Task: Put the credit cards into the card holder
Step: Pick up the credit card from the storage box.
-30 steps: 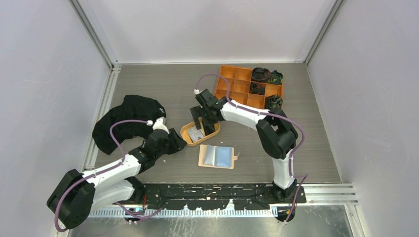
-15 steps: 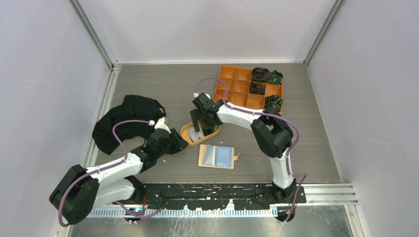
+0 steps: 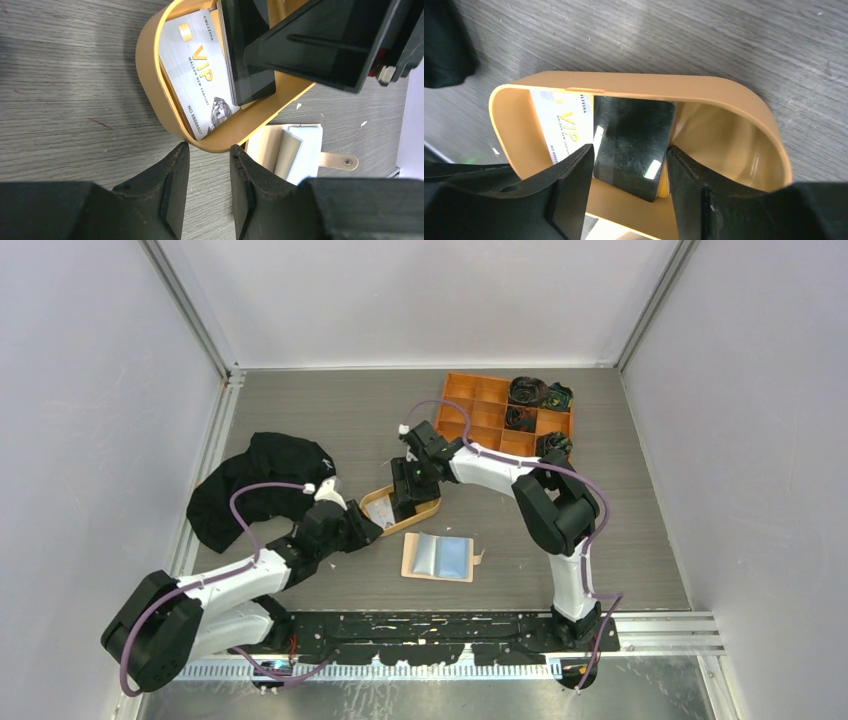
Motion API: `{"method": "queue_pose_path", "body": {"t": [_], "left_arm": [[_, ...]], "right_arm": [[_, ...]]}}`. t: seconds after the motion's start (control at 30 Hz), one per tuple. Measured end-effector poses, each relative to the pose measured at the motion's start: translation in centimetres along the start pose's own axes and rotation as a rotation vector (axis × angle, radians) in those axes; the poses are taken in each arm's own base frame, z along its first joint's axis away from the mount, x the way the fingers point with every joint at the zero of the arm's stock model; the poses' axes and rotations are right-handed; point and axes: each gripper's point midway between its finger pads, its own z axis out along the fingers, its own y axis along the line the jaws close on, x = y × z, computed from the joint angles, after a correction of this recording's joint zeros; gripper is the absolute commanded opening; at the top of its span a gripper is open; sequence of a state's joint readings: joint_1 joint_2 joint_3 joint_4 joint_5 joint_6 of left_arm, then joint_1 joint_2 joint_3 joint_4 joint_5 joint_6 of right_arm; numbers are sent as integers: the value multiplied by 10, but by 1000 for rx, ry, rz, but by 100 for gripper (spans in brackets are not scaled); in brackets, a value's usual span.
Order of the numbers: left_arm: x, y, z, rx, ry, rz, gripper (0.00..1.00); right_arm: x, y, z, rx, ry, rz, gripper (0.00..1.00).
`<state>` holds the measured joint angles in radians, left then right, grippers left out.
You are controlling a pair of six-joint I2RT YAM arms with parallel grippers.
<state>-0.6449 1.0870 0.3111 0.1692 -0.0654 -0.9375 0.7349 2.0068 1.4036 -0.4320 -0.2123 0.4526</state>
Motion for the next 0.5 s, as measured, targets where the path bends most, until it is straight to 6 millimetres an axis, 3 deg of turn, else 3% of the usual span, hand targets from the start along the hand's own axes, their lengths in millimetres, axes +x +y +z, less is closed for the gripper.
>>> {"method": "queue_pose_path", "body": {"t": [0.33, 0.5], "left_arm": [[2, 0, 2, 1, 13, -1, 34], [5, 3, 4, -13, 22, 1, 34]], "right_arm": [[-7, -5, -4, -172, 26, 207, 54], [-8, 9, -6, -258, 39, 243, 52]]}}
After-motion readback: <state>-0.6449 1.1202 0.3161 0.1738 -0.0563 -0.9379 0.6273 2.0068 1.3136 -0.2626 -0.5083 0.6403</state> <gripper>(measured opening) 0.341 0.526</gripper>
